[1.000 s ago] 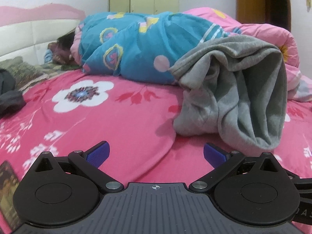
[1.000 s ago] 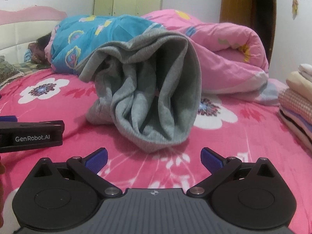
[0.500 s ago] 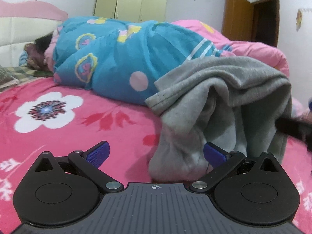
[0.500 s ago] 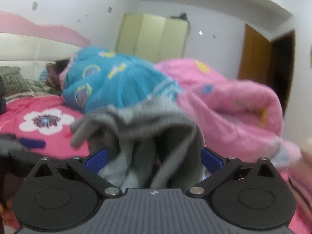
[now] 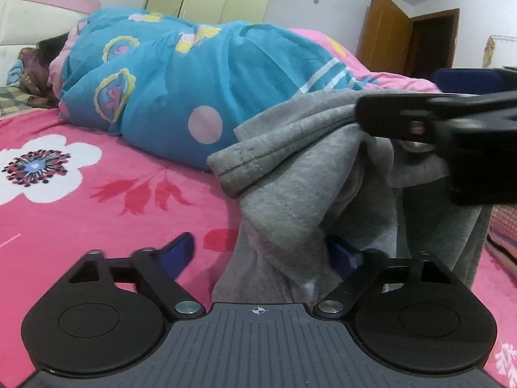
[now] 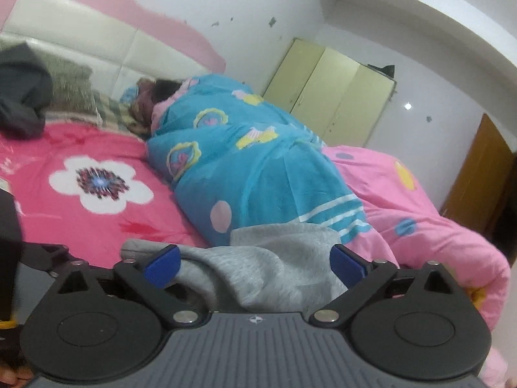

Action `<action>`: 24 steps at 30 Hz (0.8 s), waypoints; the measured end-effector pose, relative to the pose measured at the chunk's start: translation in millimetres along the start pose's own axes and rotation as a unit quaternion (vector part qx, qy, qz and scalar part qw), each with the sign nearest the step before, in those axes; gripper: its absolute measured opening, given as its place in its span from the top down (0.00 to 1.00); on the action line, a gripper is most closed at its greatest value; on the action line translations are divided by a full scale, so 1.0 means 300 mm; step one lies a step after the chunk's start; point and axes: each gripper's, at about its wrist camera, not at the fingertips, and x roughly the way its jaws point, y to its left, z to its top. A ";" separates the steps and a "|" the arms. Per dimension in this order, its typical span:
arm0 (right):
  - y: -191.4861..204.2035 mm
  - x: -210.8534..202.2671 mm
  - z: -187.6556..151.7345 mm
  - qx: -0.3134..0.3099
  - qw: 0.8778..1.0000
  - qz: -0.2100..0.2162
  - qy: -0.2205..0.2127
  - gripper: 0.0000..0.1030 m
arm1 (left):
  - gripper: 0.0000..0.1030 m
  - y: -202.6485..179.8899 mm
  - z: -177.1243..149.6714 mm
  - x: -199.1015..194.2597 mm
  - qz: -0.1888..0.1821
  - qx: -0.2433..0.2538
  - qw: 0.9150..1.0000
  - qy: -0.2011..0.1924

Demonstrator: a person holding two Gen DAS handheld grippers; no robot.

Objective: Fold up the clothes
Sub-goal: 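Reach both grippers to the grey garment and close the right gripper on it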

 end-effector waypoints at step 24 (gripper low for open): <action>-0.002 0.067 0.059 -0.009 0.997 0.003 0.074 0.90 | 0.47 0.034 0.015 0.016 -0.032 -0.043 0.998 0.027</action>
